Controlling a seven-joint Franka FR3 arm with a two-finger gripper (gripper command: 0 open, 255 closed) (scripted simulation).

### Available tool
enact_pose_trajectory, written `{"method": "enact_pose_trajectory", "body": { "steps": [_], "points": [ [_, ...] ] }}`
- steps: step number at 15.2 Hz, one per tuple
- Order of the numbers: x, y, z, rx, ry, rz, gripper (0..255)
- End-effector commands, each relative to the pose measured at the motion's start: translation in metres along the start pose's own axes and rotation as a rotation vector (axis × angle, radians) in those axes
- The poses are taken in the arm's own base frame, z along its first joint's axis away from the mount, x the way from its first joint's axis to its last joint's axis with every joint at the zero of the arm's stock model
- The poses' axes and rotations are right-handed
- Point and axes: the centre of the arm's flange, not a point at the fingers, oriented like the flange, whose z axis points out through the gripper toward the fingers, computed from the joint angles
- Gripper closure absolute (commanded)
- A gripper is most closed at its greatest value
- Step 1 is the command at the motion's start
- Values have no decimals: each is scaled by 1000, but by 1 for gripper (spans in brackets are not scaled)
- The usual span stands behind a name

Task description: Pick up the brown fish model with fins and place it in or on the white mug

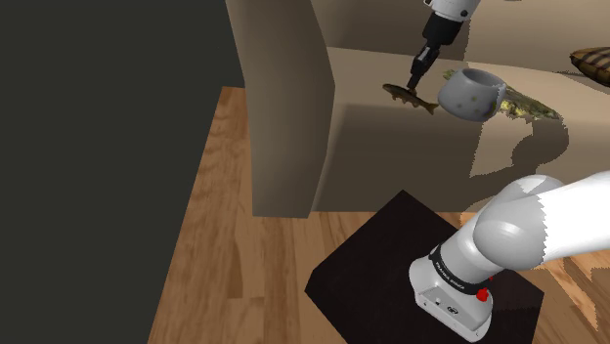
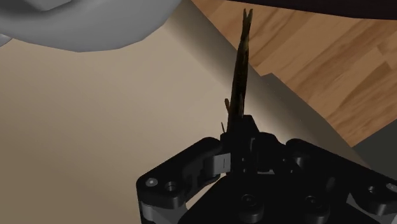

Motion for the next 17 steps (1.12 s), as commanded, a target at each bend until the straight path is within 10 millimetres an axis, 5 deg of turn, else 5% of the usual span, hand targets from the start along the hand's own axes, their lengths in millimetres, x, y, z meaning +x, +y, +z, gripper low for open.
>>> {"method": "enact_pose_trajectory", "body": {
  "steps": [1,2,3,5,12,17],
  "points": [
    [0,0,0,0,-1,0,255],
    [0,0,0,0,0,0,255],
    [0,0,0,0,0,0,0],
    [-30,5,9,21,36,22,0],
    [-29,4,46,21,36,22,0],
    [-28,4,49,21,36,22,0]
  ]
}}
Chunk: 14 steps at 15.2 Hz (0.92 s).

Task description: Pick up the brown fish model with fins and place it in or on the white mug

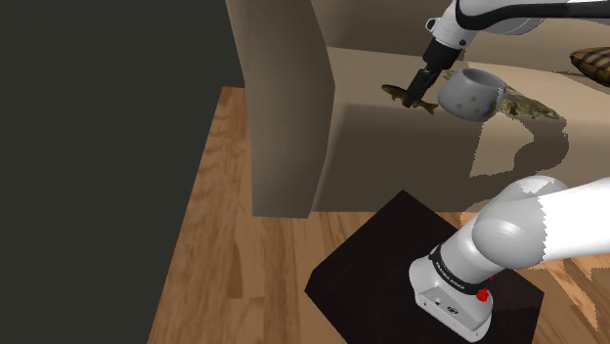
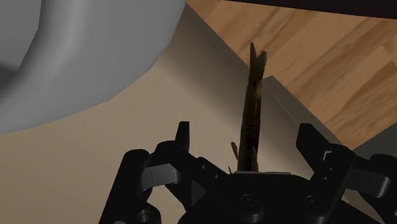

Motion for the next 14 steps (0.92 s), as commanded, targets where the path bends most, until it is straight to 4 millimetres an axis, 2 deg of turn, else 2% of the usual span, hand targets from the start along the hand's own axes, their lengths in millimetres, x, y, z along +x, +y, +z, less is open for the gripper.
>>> {"method": "enact_pose_trajectory", "body": {
  "steps": [1,4,5,14],
  "points": [
    [0,0,0,0,0,0,0],
    [0,0,0,0,0,0,0],
    [0,0,0,0,0,0,255],
    [0,0,0,0,0,0,255]
  ]
}}
